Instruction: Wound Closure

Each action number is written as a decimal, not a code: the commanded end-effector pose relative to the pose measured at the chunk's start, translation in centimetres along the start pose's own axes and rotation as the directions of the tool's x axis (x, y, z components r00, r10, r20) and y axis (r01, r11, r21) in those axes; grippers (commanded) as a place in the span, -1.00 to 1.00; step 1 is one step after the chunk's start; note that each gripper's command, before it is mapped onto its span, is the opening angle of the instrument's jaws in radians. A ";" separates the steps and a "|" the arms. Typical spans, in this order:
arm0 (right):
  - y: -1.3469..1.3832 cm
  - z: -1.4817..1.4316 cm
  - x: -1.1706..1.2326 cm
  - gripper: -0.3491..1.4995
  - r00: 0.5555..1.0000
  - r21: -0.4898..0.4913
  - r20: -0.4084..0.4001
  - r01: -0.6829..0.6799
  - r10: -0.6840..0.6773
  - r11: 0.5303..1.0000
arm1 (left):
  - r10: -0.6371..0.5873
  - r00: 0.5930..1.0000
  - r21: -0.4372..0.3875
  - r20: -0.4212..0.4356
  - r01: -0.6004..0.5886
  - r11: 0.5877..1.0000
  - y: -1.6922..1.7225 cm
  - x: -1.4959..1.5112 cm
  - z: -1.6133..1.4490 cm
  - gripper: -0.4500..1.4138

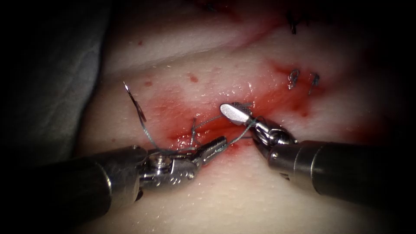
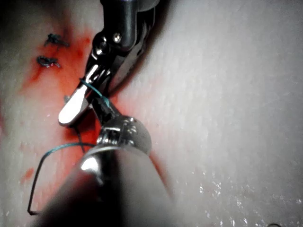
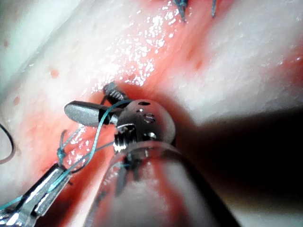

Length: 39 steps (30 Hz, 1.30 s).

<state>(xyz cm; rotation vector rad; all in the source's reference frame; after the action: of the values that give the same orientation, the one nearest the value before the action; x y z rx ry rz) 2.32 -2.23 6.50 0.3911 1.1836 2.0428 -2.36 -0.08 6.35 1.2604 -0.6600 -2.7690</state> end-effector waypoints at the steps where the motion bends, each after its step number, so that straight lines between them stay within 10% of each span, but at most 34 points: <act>1: 0.00 0.08 -0.10 0.44 0.999 0.005 0.002 0.040 -0.040 0.999 | -0.001 1.000 -0.003 -0.001 0.001 1.000 0.05 0.00 0.07 -1.00; 3: 0.00 0.10 -0.11 0.13 0.997 0.005 0.001 0.081 -0.081 0.997 | 0.000 1.000 -0.003 -0.001 0.000 1.000 0.05 -0.01 0.06 -1.00; 5: 0.00 0.09 -0.11 -0.91 0.987 0.007 -0.001 0.163 -0.163 0.987 | 0.000 1.000 -0.004 -0.001 0.000 1.000 0.05 -0.01 0.06 -1.00; 6: -0.01 0.09 -0.11 -1.00 0.982 0.001 0.006 0.187 -0.187 0.982 | 0.000 1.000 -0.004 -0.002 0.000 1.000 0.05 -0.01 0.06 -1.00; 18: -0.55 -0.11 -0.04 -1.00 0.936 0.145 0.065 0.334 -0.346 0.931 | 0.003 1.000 -0.010 0.022 -0.003 1.000 -0.15 -0.25 -0.16 -1.00; 28: -0.99 -0.13 -0.46 -1.00 0.732 0.371 -0.004 0.633 -0.681 0.679 | -0.057 0.994 0.000 0.090 0.058 0.998 -0.58 -0.68 -0.27 -1.00; 39: -0.86 -0.21 -0.42 -1.00 0.710 0.408 0.015 0.639 -0.704 0.652 | -0.086 0.988 0.007 0.125 0.086 0.996 -1.12 -1.00 0.16 -1.00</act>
<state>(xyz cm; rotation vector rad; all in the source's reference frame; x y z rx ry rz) 2.80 -2.36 5.65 0.2280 1.3492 1.1098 -1.59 1.22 6.68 1.1483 -0.6304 -2.9397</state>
